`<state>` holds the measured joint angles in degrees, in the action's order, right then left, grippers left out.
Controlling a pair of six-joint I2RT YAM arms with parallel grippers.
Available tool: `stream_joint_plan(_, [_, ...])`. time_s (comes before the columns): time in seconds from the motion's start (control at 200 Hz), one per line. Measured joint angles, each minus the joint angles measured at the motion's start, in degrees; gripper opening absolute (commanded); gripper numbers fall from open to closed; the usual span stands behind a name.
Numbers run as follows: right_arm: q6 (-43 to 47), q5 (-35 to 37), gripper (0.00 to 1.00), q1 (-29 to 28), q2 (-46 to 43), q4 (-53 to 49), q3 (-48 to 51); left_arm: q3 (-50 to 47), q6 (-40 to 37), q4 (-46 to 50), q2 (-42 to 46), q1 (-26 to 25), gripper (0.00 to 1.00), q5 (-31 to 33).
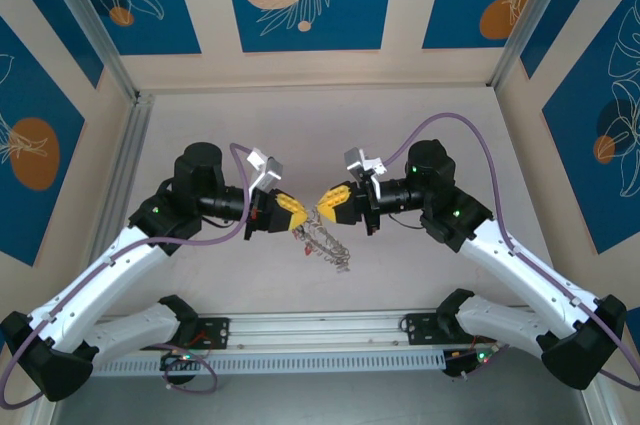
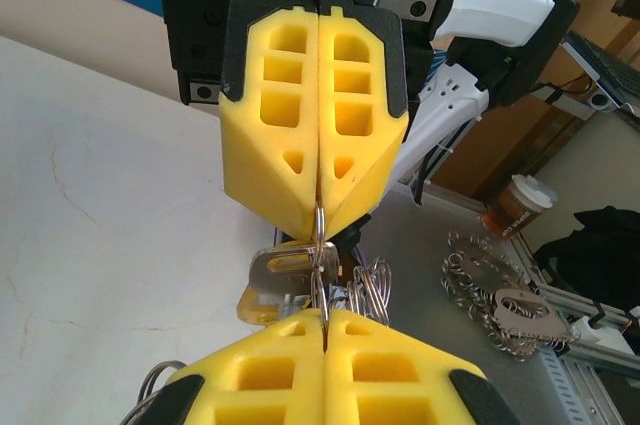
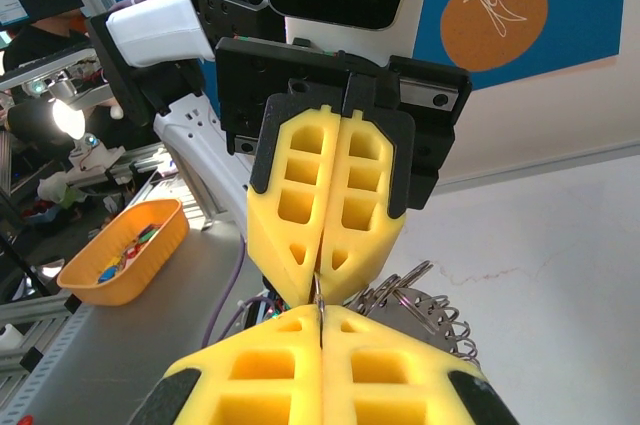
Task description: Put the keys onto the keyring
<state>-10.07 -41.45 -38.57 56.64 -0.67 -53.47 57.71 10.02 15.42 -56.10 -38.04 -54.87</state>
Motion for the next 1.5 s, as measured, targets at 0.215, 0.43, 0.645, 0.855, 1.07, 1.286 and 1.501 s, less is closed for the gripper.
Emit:
stream_joint_plan(0.215, [-0.02,-0.87,0.00,0.24,-0.22,-0.07,0.00,0.00,0.15,0.00,0.00,0.00,0.00,-0.02])
stream_joint_plan(0.43, [-0.44,-1.70,0.00,0.22,-0.22,-0.13,0.00,0.00,0.17,-0.02,0.00,0.00,0.00,-0.07])
stream_joint_plan(0.645, [-0.44,-1.68,0.00,0.17,-0.17,-0.13,0.00,0.00,0.20,-0.02,0.00,0.00,0.00,-0.20])
stream_joint_plan(0.855, [-0.44,-1.38,0.00,0.17,-0.17,-0.15,0.00,0.00,0.57,-0.04,0.00,0.00,0.00,-0.22])
stream_joint_plan(1.07, [-0.42,-0.96,0.00,0.07,-0.07,-0.17,0.00,0.00,0.59,-0.04,0.02,0.00,0.00,-0.22])
stream_joint_plan(1.286, [-0.42,-0.96,0.00,-0.09,0.59,-0.17,0.00,-0.02,0.63,-0.02,0.11,0.00,0.00,-0.24])
stream_joint_plan(1.501, [-0.42,-0.98,0.00,-0.20,0.57,-0.17,0.00,-0.02,0.61,-0.04,0.11,0.00,0.00,-0.22])
